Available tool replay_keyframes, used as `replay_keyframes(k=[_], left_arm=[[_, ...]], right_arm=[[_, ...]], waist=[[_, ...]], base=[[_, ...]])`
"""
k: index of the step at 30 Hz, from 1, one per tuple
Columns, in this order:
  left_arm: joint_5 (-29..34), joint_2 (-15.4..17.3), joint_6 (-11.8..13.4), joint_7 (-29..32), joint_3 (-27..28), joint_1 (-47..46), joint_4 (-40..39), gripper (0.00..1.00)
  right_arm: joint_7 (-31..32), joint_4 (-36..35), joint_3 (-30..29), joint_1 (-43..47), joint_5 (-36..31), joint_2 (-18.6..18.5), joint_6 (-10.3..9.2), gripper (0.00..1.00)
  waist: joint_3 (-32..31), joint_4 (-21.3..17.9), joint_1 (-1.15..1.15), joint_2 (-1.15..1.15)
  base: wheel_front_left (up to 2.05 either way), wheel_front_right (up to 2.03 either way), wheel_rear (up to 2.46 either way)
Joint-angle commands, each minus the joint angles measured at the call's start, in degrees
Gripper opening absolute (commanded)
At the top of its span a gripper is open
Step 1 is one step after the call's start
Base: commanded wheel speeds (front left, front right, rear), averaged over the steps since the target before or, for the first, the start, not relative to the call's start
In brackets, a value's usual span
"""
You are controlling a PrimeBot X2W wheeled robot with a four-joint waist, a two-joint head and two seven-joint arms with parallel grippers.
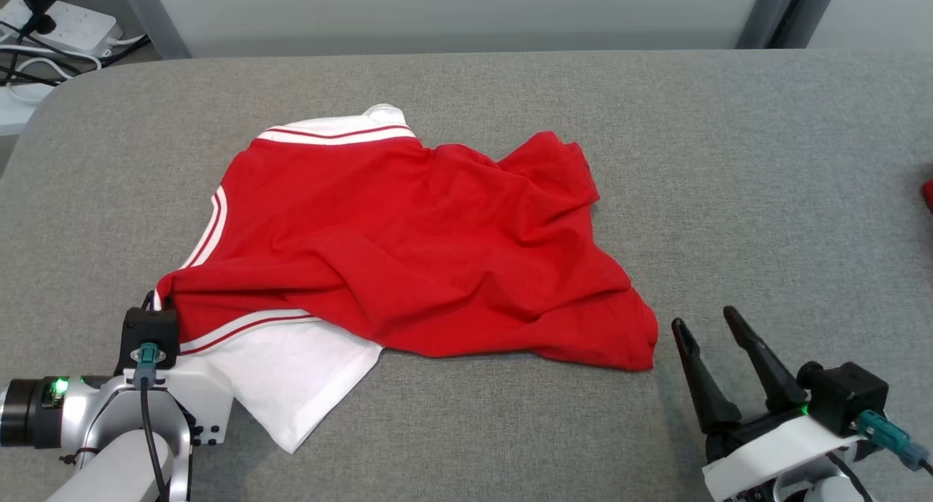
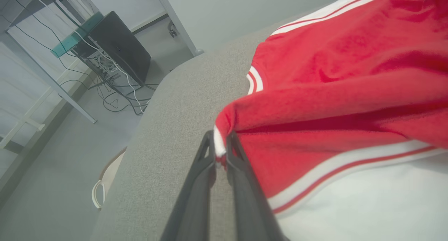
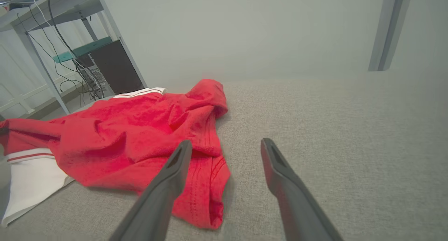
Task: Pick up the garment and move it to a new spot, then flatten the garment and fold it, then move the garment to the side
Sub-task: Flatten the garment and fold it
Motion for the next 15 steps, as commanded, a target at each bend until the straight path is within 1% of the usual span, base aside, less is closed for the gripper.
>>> replay_keyframes(k=[1, 2, 3, 4, 5, 10, 15], left_arm=[[0.4, 2.5, 1.0, 0.0, 2.5, -0.9, -1.5, 0.00], [0.1, 2.5, 1.4, 0.0, 2.8, -0.7, -2.4, 0.00], [-0.2, 2.4, 1.6, 0.0, 3.1, -0.4, -3.3, 0.13], [-0.6, 2.3, 1.8, -0.3, 3.4, -0.1, -4.1, 0.43], [-1.0, 2.0, 1.9, -0.7, 3.8, 0.3, -5.0, 1.00], [-2.5, 1.0, 2.9, -2.4, 5.3, 1.9, -8.5, 1.00], [-2.7, 0.3, 4.1, -3.5, 5.6, 3.1, -11.7, 1.00]], right_arm=[[-0.6, -0.7, 1.7, 0.0, 0.7, -1.2, 0.24, 1.00], [-0.6, -0.2, 2.4, -0.2, 1.4, -1.4, 0.24, 1.00], [-0.6, 0.3, 3.1, -0.3, 2.1, -1.6, 0.24, 1.00], [-0.6, 0.7, 3.8, -0.3, 2.7, -1.8, 0.24, 1.00], [-0.6, 1.3, 4.5, -0.4, 3.2, -2.1, 0.24, 1.00], [-0.6, 2.8, 8.5, -1.0, 6.1, -3.6, 0.24, 1.00], [-0.6, 4.9, 10.5, -2.0, 7.6, -4.0, 0.24, 1.00]], waist=[[0.0, 0.0, 0.00, 0.00], [0.0, 0.1, 0.00, 0.00], [0.0, 0.1, 0.00, 0.00], [0.1, 0.1, 0.00, 0.00], [0.2, 0.1, 0.00, 0.00], [0.8, 0.3, 0.00, 0.00], [1.4, 1.0, 0.00, 0.00]], base=[[0.00, 0.00, 0.00], [0.00, 0.00, 0.00], [0.00, 0.00, 0.00], [0.00, 0.00, 0.00], [0.00, 0.00, 0.00], [0.00, 0.00, 0.00], [0.00, 0.00, 0.00]])
